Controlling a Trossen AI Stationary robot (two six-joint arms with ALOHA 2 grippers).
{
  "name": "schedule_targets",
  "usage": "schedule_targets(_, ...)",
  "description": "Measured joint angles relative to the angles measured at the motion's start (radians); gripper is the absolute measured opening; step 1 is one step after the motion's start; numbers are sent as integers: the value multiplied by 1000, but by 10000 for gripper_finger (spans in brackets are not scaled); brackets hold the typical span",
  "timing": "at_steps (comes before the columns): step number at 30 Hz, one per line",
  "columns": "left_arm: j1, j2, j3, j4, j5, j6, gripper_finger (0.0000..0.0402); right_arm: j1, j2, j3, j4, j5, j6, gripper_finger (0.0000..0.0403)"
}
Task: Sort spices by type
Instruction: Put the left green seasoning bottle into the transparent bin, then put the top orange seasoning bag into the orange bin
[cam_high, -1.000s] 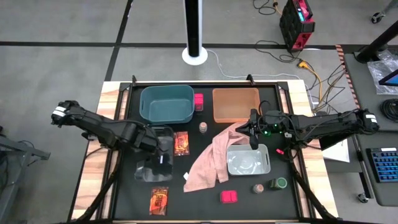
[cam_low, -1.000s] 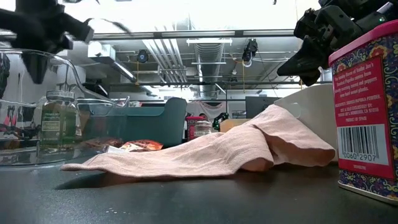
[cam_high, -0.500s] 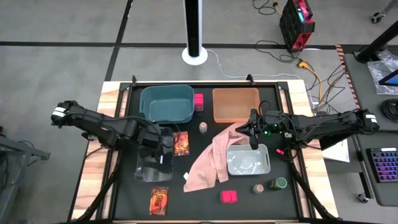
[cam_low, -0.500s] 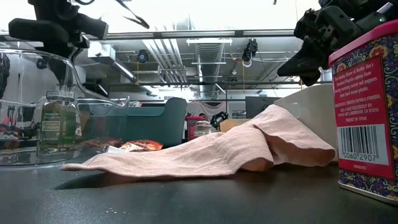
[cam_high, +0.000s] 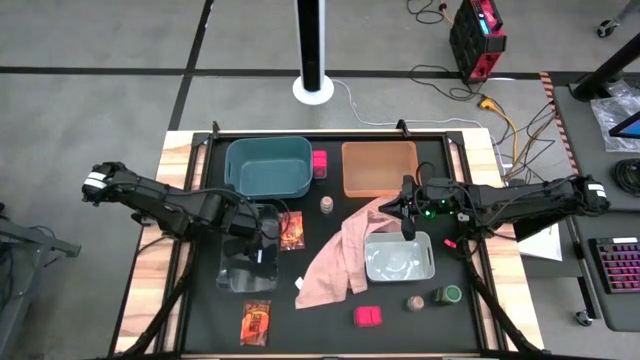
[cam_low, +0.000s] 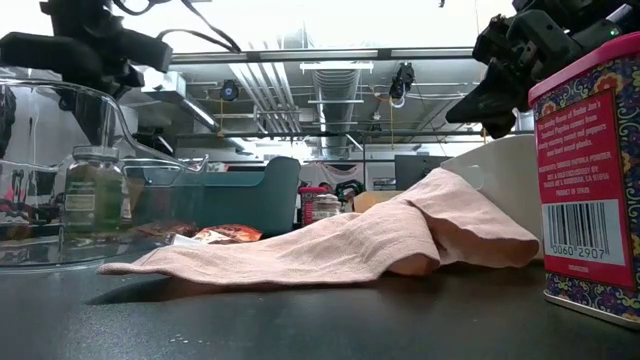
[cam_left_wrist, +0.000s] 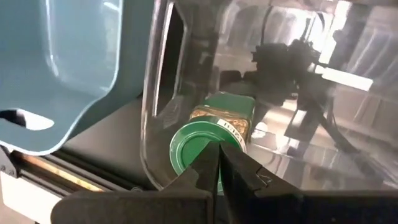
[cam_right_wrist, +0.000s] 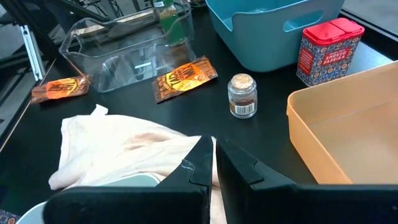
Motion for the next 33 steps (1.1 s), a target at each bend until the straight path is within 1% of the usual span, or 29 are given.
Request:
schedule_targets(5,0,0,0,0,18,109,0,0,0,-3,0,0,0,13)
schedule_targets(11,0,-2,2,1,55,173,0,0,0,-7,0,0,0,13)
schedule_targets(20,0,-5,13,-8,69,178,0,0,0,-7,0,0,0,13)
schedule_targets(29,0,-5,50,-31,46,177,0,0,0,-7,0,0,0,13)
schedule_targets(33,0,-5,74,-29,43,143,0,0,0,-7,0,0,0,13)
